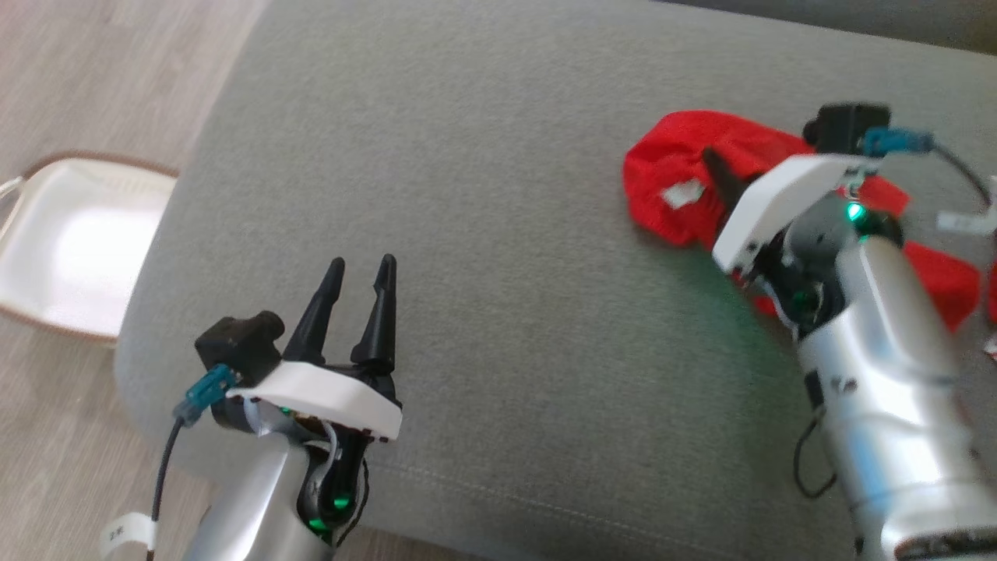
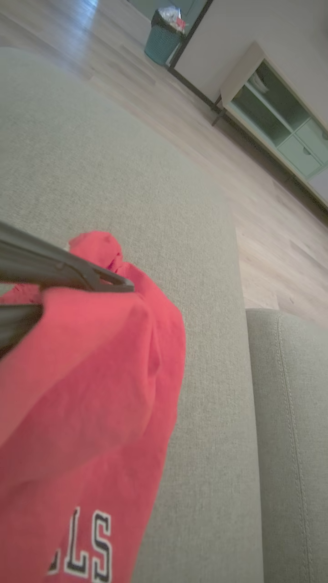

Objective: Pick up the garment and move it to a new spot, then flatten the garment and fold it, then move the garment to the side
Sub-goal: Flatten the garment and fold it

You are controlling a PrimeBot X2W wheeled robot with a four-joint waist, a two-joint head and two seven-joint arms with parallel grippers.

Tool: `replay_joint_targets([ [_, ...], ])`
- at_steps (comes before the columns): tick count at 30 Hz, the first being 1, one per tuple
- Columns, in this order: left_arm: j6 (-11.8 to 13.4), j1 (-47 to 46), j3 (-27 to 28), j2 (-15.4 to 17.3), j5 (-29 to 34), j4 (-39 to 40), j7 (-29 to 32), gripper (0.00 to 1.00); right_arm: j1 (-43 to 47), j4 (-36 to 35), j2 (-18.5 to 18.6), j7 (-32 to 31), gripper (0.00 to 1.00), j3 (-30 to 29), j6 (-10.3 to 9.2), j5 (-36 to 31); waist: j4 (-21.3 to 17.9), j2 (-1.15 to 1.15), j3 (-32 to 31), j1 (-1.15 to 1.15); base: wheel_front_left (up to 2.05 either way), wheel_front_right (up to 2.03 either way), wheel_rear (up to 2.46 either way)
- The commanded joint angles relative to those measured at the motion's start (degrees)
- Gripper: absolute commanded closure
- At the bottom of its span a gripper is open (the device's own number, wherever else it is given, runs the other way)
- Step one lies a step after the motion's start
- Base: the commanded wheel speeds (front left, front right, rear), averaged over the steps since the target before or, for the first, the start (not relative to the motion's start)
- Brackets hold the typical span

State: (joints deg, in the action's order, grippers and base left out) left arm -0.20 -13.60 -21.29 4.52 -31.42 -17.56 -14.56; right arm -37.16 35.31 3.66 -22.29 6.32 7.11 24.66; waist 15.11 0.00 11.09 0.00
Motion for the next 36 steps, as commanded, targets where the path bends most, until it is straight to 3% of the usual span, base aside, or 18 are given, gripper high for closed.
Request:
replay_joint_targets([
  [1, -0.47, -2.20, 1.94, 0.14, 0.37, 1.31, -0.43, 0.00, -3.50, -0.54, -0.52, 0.07, 1.00, 0.04, 0.37, -0.77, 1.54, 0.00, 1.17, 0.00, 0.00, 0.00, 0.00],
  [15, -1.64, -3.50, 2.27, -1.36, 0.71, 0.65, -0.43, 0.00, -11.36, 15.16, 1.63, 6.17, 1.00, -3.40, 0.37, -9.17, 4.92, 0.00, 3.92, 0.00, 0.00, 0.00, 0.00],
  [17, -1.68, -3.59, 2.39, -1.44, 0.80, 0.50, -0.43, 0.00, -11.97, 17.03, 1.82, 7.32, 0.00, -3.59, 0.37, -10.30, 4.74, 0.00, 3.99, 0.00, 0.00, 0.00, 0.00],
  [26, -1.94, -3.46, 3.50, -1.59, 1.70, 0.01, -0.43, 0.00, -13.47, 20.83, 0.83, 13.07, 0.00, -1.34, 0.37, -11.78, 0.76, 0.00, 1.34, 0.00, 0.00, 0.00, 0.00],
  [36, -1.87, -1.32, 5.60, -1.33, 3.41, 0.86, -0.43, 0.00, -6.02, 13.10, -0.31, 13.77, 0.00, 3.82, 0.37, -4.90, -6.53, 0.00, -5.32, 0.00, 0.00, 0.00, 0.00],
])
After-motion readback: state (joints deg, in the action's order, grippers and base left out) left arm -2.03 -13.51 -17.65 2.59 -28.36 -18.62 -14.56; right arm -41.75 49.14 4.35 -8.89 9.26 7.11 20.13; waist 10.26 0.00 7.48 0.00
